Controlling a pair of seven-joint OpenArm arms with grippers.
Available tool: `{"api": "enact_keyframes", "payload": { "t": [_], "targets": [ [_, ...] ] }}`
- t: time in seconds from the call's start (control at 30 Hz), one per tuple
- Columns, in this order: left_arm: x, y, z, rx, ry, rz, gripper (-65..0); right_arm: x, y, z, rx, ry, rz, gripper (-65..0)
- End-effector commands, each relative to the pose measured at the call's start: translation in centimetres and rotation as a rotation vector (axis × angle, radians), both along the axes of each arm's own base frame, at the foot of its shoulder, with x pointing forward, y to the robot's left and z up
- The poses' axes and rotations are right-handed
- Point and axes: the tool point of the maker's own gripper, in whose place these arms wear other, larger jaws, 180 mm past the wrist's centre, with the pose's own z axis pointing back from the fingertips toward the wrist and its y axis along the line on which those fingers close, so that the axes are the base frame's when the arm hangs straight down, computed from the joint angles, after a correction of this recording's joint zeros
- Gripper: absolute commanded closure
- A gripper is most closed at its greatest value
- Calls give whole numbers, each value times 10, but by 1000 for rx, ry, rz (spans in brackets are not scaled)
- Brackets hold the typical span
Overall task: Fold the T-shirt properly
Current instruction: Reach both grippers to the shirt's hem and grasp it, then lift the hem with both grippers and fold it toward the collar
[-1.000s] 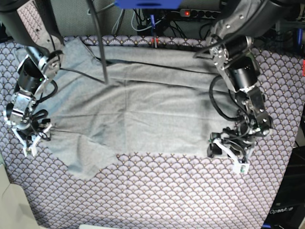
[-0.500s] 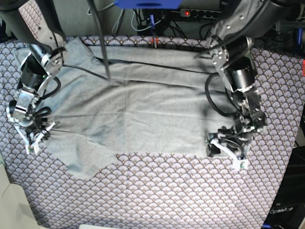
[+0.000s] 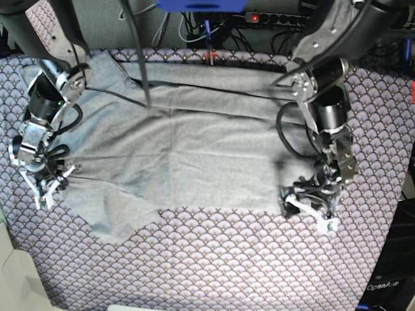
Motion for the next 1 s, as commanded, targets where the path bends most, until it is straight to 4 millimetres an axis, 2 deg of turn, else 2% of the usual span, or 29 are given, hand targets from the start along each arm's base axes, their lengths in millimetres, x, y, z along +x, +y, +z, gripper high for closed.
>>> {"api": "enact_keyframes", "payload": {
  "t": [0.0,0.23,0.27,0.33,0.4,0.47,0.5,0.57,0.6,0.73,0.83,0.9,0.97],
  "targets": [
    [17,8,22,2,-64,8,-455,6,-8,10,-25,-7,-4,-34],
    [16,-1,4,-47,-35,3,-451,5,-10,11,-29,-6,-5,-31],
    [16,-1,3,-48,-34,4,-435,5,-10,11,-29,-6,-5,-31],
    [15,-1,3,-47,-30,3,-348,5,-11,11,-30,-6,-6,-29],
    [15,1,3,-44,-30,4,-210,5,-11,11,-31,-7,-6,-28],
    [17,2,6,-41,-35,4,-40,5,-11,11,-31,-5,-6,-25],
    [16,1,5,-42,-24,1,0,5,-11,11,-31,-5,-6,-13],
    [12,0,0,-39,22,-13,0,-1,-17,8,-42,5,-11,0],
    [11,6,1,-34,30,-7,0,-3,-18,7,-44,7,-12,0],
    [11,22,17,16,27,1,0,-5,-20,6,-49,8,-13,0],
    [4,29,22,49,40,-5,0,-2,-29,21,-78,-41,-26,0],
    [2,27,30,68,32,-8,0,-11,-36,28,-125,-58,-39,0],
    [-5,31,33,94,40,-5,0,-14,-34,41,-169,-100,-43,0]
  ]
}}
